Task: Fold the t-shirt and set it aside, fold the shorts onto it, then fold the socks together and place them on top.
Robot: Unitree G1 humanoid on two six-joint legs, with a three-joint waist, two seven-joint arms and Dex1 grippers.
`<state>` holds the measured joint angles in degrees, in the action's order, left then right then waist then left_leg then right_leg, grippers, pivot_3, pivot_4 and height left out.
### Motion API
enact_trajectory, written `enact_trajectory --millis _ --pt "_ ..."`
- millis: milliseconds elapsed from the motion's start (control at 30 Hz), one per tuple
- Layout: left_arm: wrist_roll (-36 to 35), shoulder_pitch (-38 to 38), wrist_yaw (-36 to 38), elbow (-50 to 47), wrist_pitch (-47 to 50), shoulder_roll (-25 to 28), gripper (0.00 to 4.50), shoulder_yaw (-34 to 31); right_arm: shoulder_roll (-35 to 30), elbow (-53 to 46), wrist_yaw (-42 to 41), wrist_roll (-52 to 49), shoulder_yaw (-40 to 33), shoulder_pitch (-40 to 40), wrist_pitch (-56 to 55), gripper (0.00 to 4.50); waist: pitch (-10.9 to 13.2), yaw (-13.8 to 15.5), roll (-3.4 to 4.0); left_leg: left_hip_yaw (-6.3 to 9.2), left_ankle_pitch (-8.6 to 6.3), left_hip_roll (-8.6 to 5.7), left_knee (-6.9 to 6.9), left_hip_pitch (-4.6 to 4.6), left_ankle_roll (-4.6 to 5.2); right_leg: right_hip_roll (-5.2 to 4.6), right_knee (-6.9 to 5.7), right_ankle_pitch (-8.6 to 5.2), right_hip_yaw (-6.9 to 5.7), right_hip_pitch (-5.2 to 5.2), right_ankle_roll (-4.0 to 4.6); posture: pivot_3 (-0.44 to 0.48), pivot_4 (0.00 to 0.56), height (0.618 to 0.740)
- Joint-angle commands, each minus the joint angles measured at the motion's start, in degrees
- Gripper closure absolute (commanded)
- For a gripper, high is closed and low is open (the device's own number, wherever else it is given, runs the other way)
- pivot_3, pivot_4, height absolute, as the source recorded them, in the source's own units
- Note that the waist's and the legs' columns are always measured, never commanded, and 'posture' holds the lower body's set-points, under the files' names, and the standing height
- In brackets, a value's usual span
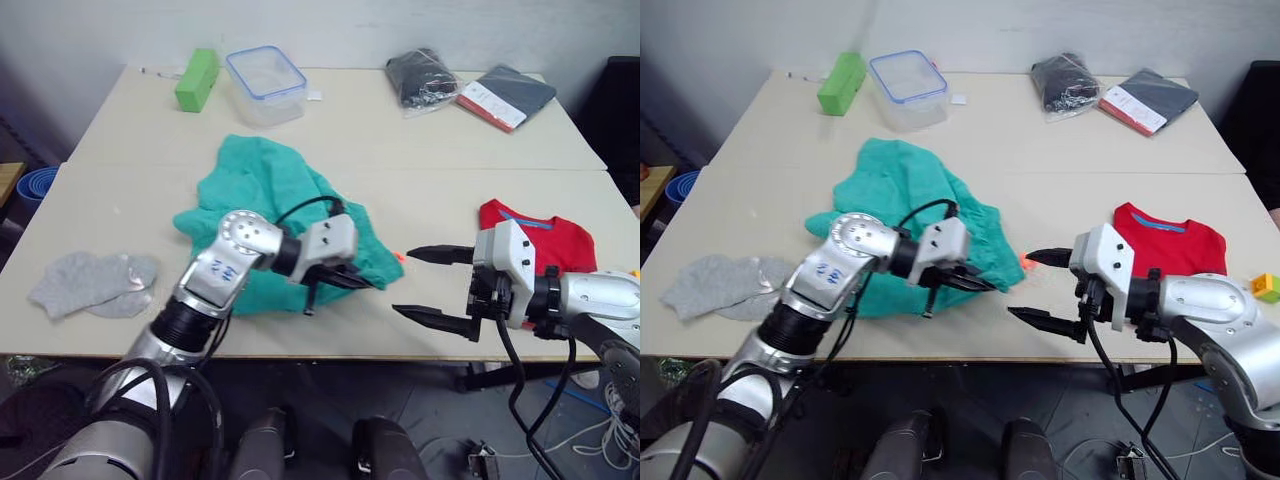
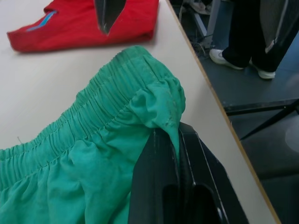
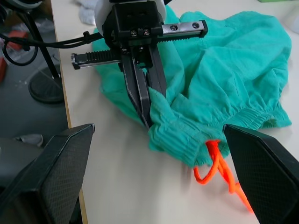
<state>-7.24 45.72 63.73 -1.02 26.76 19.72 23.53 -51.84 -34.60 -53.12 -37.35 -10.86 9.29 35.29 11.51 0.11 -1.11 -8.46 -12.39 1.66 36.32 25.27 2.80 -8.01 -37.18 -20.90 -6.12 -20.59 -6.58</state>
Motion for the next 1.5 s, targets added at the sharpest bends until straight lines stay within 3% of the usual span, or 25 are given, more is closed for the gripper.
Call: enact_trajectory --millis 33,200,433,533,600,767,900,967,1067,1133,1167,1200,1400,1500 --pt "1.0 1.3 -2.0 0.3 0.6 -0.7 3.85 0.1 -1.5 -1.8 -0.9 1.3 -2.9 -1.6 -2.7 0.0 0.0 0.0 0.0 0.01 0.0 0.0 0.0 0.0 0.01 0.0 0.02 0.0 0.0 0.02 0.0 0.0 0.15 0.74" --pt "-1.9 0.0 0.3 -3.5 3.1 4.0 2.26 -3.4 -2.7 -0.4 -2.8 7.7 -0.3 -4.2 -8.9 0.0 0.0 -0.3 0.02 0.03 0.03 0.08 -0.12 -0.04 -0.07 -0.08 0.06 -0.01 -0.04 0.01 0.03 0.0 0.15 0.74" --pt "-5.3 -8.5 9.8 -8.8 -1.4 22.3 0.09 -10.9 -4.4 4.4 -7.8 18.8 4.7 -6.8 -23.0 0.0 0.0 -0.3 0.03 0.0 0.07 0.08 -0.17 -0.12 -0.14 0.15 0.07 -0.03 -0.05 0.01 0.06 0.0 0.15 0.74" --pt "1.1 -15.1 11.4 -6.0 -13.3 31.9 0.04 -11.1 -3.5 9.1 -8.2 25.5 9.6 -3.9 -31.2 0.0 0.0 -0.4 0.05 0.0 0.06 0.08 -0.18 -0.15 -0.16 0.13 0.13 -0.03 -0.02 0.03 0.06 0.0 0.15 0.74" --pt "4.4 -18.8 9.8 -4.2 -18.9 35.5 0.04 -11.6 -2.8 12.8 -8.2 30.1 13.1 -1.8 -37.0 0.0 0.0 -0.5 0.06 -0.05 0.04 0.08 -0.27 -0.19 -0.18 -0.08 0.19 -0.03 -0.02 0.01 0.07 0.0 0.15 0.74" --pt "4.1 -26.5 8.1 -6.7 -20.9 38.3 0.04 -15.1 -0.6 21.6 -7.8 37.3 19.1 3.1 -47.5 0.0 0.0 -0.3 0.07 0.06 0.0 0.02 -0.32 -0.08 -0.23 -0.36 0.18 -0.06 0.0 -0.04 0.12 0.0 0.15 0.74" --pt "5.5 -30.4 5.5 -7.3 -21.0 38.9 0.04 -16.5 2.7 25.8 -7.9 37.4 21.5 7.2 -48.0 0.0 0.0 -0.6 0.11 0.02 0.0 0.05 -0.34 -0.17 -0.23 -0.32 0.14 -0.06 -0.01 -0.01 0.12 0.0 0.15 0.74" --pt "7.0 -30.7 3.6 -5.8 -22.1 38.4 0.0 -16.5 3.3 28.1 -8.7 38.5 22.7 8.7 -49.7 0.38 0.0 -0.8 0.18 -0.01 0.0 0.05 -0.35 -0.21 -0.24 -0.32 0.06 -0.07 -0.03 -0.02 0.14 0.0 0.15 0.74" --pt "9.3 -30.8 1.3 -3.0 -23.7 38.3 0.58 -16.0 3.9 31.1 -9.1 39.8 24.2 10.2 -52.1 1.15 0.0 -0.7 0.23 -0.05 0.01 0.04 -0.33 -0.29 -0.23 -0.32 -0.07 -0.08 -0.08 -0.01 0.14 0.0 0.15 0.74" --pt "10.0 -31.1 0.9 -1.9 -24.5 38.7 1.11 -15.6 4.2 32.1 -8.9 40.1 24.6 10.8 -52.8 1.8 -0.1 -0.5 0.28 -0.06 0.03 0.02 -0.3 -0.36 -0.23 -0.35 -0.17 -0.08 -0.09 0.0 0.14 0.0 0.15 0.74" --pt "10.1 -31.3 0.8 -1.5 -24.9 38.9 1.61 -15.6 4.3 32.3 -9.0 40.0 24.6 10.9 -52.9 2.4 -0.1 -0.5 0.29 -0.07 0.04 0.03 -0.32 -0.49 -0.28 -0.35 -0.19 -0.09 -0.08 0.08 0.16 0.0 0.15 0.74" --pt "10.0 -31.5 0.7 -1.2 -25.1 39.1 1.74 -15.7 4.4 32.4 -9.1 39.9 24.6 10.9 -53.1 2.54 -0.1 -0.4 0.31 -0.07 0.0 0.03 -0.33 -0.53 -0.38 -0.36 -0.2 -0.1 -0.07 0.1 0.18 0.0 0.15 0.74" --pt "8.5 -32.0 0.8 -0.2 -24.6 39.1 3.46 -16.4 4.0 33.1 -9.8 39.6 24.1 10.7 -53.3 4.5 -0.2 -0.4 0.46 -0.09 -0.04 0.06 -0.52 -0.83 -0.63 -0.38 -0.29 -0.18 0.02 0.21 0.32 0.0 0.15 0.74" --pt "8.6 -31.8 0.9 0.5 -24.8 39.2 4.31 -16.4 3.8 33.5 -10.2 39.3 23.8 11.1 -53.3 4.5 -0.2 -0.4 0.47 -0.1 0.0 0.06 -0.6 -0.89 -0.68 -0.37 -0.32 -0.2 0.02 0.21 0.37 0.0 0.15 0.74"
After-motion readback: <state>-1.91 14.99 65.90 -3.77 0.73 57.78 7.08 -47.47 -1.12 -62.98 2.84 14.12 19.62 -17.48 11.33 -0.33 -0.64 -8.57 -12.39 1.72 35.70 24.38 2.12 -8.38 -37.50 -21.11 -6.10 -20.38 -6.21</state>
